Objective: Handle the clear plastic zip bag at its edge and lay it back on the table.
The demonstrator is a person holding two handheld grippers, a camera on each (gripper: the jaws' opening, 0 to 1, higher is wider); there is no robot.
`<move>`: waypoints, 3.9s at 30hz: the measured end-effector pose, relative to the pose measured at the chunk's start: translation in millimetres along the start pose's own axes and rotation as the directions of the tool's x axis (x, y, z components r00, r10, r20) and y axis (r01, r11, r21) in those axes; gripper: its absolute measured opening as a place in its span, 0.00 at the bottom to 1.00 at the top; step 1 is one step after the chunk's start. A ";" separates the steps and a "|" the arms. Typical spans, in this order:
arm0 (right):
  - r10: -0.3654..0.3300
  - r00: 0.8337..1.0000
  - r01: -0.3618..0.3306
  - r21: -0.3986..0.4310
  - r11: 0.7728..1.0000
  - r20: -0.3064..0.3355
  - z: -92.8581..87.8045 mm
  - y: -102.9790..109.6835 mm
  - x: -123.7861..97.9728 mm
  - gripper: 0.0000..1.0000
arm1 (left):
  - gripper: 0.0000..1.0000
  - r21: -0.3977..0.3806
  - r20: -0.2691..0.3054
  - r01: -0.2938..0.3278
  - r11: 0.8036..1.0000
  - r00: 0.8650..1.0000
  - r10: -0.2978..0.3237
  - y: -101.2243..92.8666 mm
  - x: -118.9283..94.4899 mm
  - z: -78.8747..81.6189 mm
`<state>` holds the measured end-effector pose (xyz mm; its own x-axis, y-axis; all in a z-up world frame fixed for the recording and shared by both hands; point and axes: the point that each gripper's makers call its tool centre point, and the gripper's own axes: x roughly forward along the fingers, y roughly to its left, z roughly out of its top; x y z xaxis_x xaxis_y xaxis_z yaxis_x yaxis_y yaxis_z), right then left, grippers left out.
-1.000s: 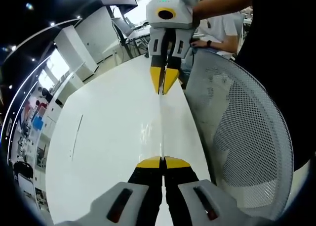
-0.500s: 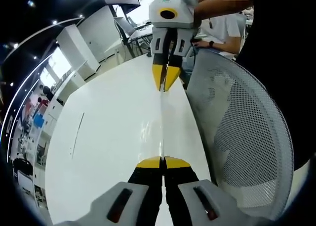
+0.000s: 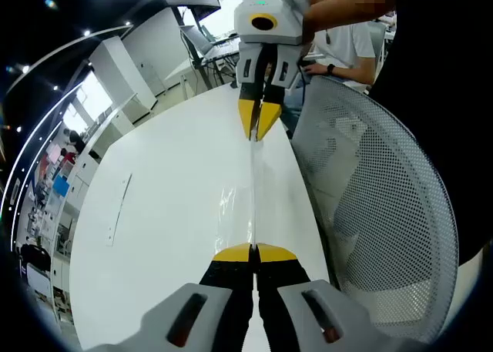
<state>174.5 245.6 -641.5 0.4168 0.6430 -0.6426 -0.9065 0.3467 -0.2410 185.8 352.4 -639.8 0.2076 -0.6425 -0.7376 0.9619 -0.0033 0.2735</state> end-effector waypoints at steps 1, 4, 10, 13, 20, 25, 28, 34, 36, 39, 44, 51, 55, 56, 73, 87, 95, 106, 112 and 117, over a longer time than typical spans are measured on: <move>-0.001 1.000 0.001 0.001 1.000 -0.003 -1.3 -0.4 -0.4 0.00 | 0.00 0.000 -0.001 0.000 1.000 1.000 0.000 0.0 -0.1 -0.2; -0.003 1.000 0.004 0.011 1.000 -0.001 -3.5 -0.9 -2.5 0.00 | 0.00 -0.008 0.004 0.002 1.000 1.000 -0.002 -0.6 -0.7 0.2; -0.004 1.000 0.004 0.004 1.000 -0.007 -4.8 -0.1 -2.3 0.00 | 0.00 0.008 -0.001 0.002 1.000 1.000 -0.002 -0.3 0.5 1.5; -0.001 1.000 0.001 0.002 1.000 -0.010 -5.6 0.3 -2.7 0.00 | 0.00 0.014 -0.002 0.000 1.000 1.000 0.000 0.3 0.7 2.1; -0.010 0.999 0.009 -0.029 1.000 -0.037 -7.4 -0.1 -4.0 0.00 | 0.00 0.045 -0.003 -0.012 0.999 1.000 0.012 0.5 1.4 4.8; -0.012 0.999 0.011 -0.022 1.000 -0.053 -8.9 -1.7 -7.5 0.00 | 0.00 0.073 0.009 -0.018 0.997 1.000 0.017 0.0 1.1 10.0; -0.012 0.998 0.011 -0.012 1.000 -0.056 -8.9 -2.3 -10.4 0.01 | 0.00 0.097 0.011 -0.023 0.995 1.000 0.022 -0.9 1.3 12.2; -0.031 0.998 0.032 0.008 0.999 -0.052 -5.2 -6.9 -22.7 0.08 | 0.00 0.109 0.021 -0.034 0.993 0.999 0.031 0.1 -1.2 15.4; -0.036 0.998 0.037 0.025 0.999 -0.045 -1.7 -8.5 -28.5 0.10 | 0.00 0.112 0.023 -0.039 0.993 0.999 0.036 1.0 -1.5 16.1; -0.025 0.999 0.027 0.039 0.999 -0.042 4.5 -7.8 -35.6 0.12 | 0.00 0.114 0.023 -0.045 0.993 0.999 0.042 1.5 -1.5 17.0; -0.030 0.999 0.031 0.037 0.999 -0.028 22.1 -12.6 -46.5 0.13 | 0.00 0.117 0.019 -0.044 0.992 0.999 0.042 -0.3 -1.1 17.6; -0.041 0.999 0.041 -0.001 0.999 -0.029 32.2 -20.9 -48.8 0.14 | 0.00 0.118 0.016 -0.047 0.992 0.999 0.045 -0.1 -1.2 18.3; -0.034 0.999 0.033 -0.019 0.999 -0.034 32.9 -20.8 -46.2 0.14 | 0.00 0.119 0.018 -0.047 0.992 0.999 0.045 0.3 -1.4 19.8; -0.032 0.999 0.031 -0.023 0.999 -0.035 32.9 -20.7 -45.8 0.14 | 0.00 0.119 0.018 -0.047 0.992 0.999 0.046 0.2 -1.3 19.9; -0.003 0.999 0.001 -0.028 1.000 -0.043 30.7 -17.2 -29.9 0.14 | 0.00 0.124 0.017 -0.048 0.991 0.999 0.046 -1.5 0.4 23.6; 0.047 0.997 -0.048 -0.008 0.999 -0.055 23.8 -8.3 -11.6 0.14 | 0.00 0.124 0.033 -0.065 0.990 0.998 0.062 2.7 0.1 30.8; 0.041 0.999 -0.040 0.016 0.999 -0.022 31.6 -15.0 -17.7 0.13 | 0.00 0.127 0.032 -0.058 0.990 0.998 0.054 0.9 0.8 30.1; 0.097 0.993 -0.095 0.029 0.995 -0.066 16.2 1.7 -0.8 0.13 | 0.00 0.125 0.022 -0.049 0.991 0.999 0.047 -0.8 4.5 30.6; 0.116 0.992 -0.114 0.050 0.992 -0.054 19.0 9.4 0.2 0.13 | 0.00 0.111 0.017 -0.054 0.992 0.999 0.052 0.1 5.1 29.6; 0.114 0.992 -0.111 0.057 0.992 -0.057 17.7 9.6 -2.0 0.13 | 0.00 0.104 0.020 -0.062 0.993 0.998 0.060 1.5 4.4 29.5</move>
<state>166.2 259.7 -629.6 0.3059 0.6387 -0.7061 -0.9418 0.3115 -0.1263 182.9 327.0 -624.4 0.2616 -0.6567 -0.7073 0.9234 -0.0430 0.3815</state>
